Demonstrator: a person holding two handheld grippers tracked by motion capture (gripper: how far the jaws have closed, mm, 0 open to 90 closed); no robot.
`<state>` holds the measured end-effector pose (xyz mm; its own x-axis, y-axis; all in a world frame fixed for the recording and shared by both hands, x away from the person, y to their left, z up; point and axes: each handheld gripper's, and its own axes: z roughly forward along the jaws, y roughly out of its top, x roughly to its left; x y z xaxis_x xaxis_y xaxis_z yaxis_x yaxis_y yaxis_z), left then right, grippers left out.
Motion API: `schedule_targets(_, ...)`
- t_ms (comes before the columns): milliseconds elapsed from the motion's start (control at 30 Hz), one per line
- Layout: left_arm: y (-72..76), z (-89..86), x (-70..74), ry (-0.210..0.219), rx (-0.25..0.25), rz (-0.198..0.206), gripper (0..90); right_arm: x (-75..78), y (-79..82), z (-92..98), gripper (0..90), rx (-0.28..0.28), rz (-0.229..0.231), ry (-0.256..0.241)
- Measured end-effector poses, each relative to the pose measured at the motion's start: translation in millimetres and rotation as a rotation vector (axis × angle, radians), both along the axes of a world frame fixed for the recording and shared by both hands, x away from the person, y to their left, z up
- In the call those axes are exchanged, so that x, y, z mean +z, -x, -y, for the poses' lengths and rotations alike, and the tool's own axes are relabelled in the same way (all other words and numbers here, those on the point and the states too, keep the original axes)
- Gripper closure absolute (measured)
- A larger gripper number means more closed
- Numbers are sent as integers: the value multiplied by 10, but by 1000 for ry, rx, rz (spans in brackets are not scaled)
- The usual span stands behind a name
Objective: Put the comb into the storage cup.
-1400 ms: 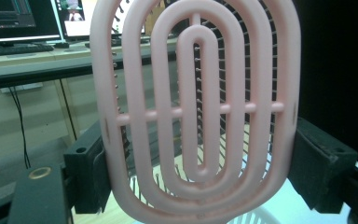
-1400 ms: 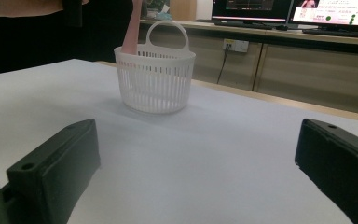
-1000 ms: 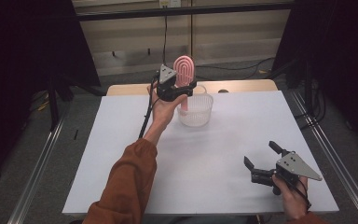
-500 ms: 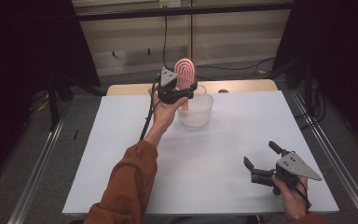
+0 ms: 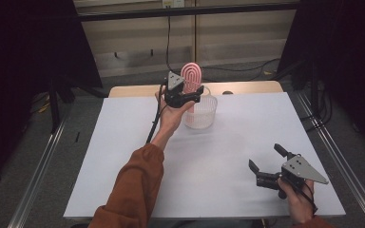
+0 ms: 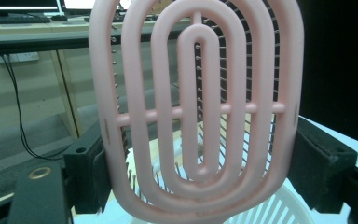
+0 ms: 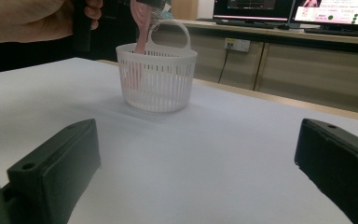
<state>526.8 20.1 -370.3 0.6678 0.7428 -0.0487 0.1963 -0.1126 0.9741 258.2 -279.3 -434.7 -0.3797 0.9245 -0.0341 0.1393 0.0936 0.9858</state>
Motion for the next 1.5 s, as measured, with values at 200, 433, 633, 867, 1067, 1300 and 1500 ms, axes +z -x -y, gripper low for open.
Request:
schedule_targets(200,-29,-73,-55,1,6,-23,195,-1,0,0,0,1,0,3)
schedule_targets(433,-53,-151,-111,11,32,-68,193,-1,0,0,0,0,-1,4)
schedule_targets(633,-61,-198,-123,18,44,-83,192,0,2,-1,0,1,-1,5)
schedule_targets(867,-55,-265,-118,32,41,-103,190,-1,0,-4,0,2,-1,6)
schedule_targets(1067,-34,-333,-85,8,2,-135,190,-2,-1,-2,0,1,-1,8)
schedule_targets(1300,34,-419,-84,-3,-33,-149,189,-4,-5,-6,0,0,-2,10)
schedule_targets(1500,96,-423,-71,-22,-28,-157,189,-4,-9,-6,0,-4,-5,9)
